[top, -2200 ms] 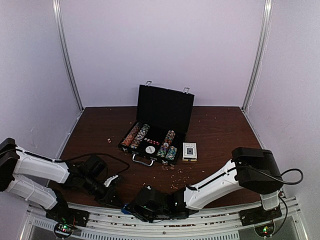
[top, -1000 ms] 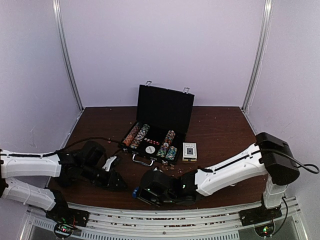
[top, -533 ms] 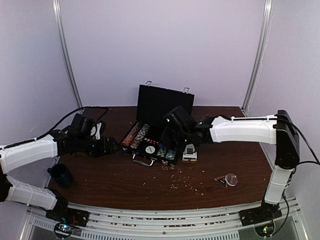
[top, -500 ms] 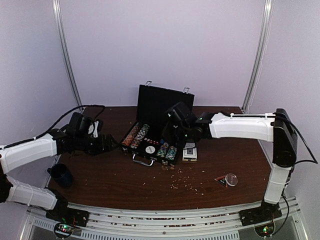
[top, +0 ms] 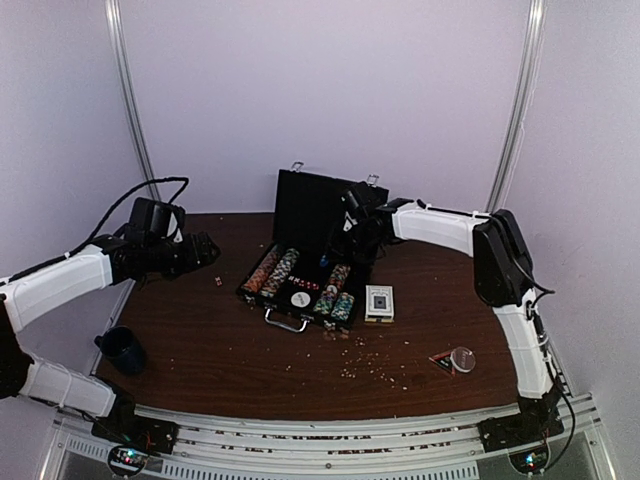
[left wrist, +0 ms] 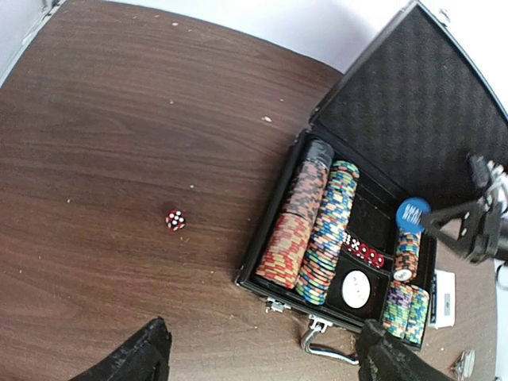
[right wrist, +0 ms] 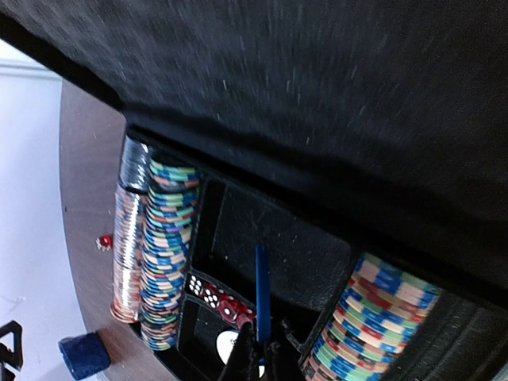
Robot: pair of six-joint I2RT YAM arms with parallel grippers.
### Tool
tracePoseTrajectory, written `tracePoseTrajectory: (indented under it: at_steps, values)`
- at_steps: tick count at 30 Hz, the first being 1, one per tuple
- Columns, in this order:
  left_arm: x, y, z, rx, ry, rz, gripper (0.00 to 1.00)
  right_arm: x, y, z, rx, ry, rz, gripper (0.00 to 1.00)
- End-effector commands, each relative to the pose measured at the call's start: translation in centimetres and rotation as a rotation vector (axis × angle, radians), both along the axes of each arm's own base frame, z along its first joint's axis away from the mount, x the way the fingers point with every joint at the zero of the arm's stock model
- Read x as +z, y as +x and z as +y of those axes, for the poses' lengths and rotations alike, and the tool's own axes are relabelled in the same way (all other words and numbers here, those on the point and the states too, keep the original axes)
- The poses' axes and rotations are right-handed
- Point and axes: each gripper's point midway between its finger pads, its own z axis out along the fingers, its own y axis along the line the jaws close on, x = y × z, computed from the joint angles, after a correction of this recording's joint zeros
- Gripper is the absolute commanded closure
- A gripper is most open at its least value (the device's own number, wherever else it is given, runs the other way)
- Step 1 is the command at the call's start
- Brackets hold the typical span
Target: Pack up texas hold em set
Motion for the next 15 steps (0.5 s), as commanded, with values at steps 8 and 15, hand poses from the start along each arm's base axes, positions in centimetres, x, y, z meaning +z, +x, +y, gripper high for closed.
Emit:
tracePoseTrajectory:
  at_steps: [8,15]
  values:
    - [-0.7,0.0,1.2,0.081,-0.004,0.027,0.16,-1.4,0.6,3.4,0.086,0.108,0.047,1.00]
    - [-1.0,0.0,0.9,0.068,-0.011,0.038,0.16,-3.2,0.9,4.0,0.070,0.124,0.077,1.00]
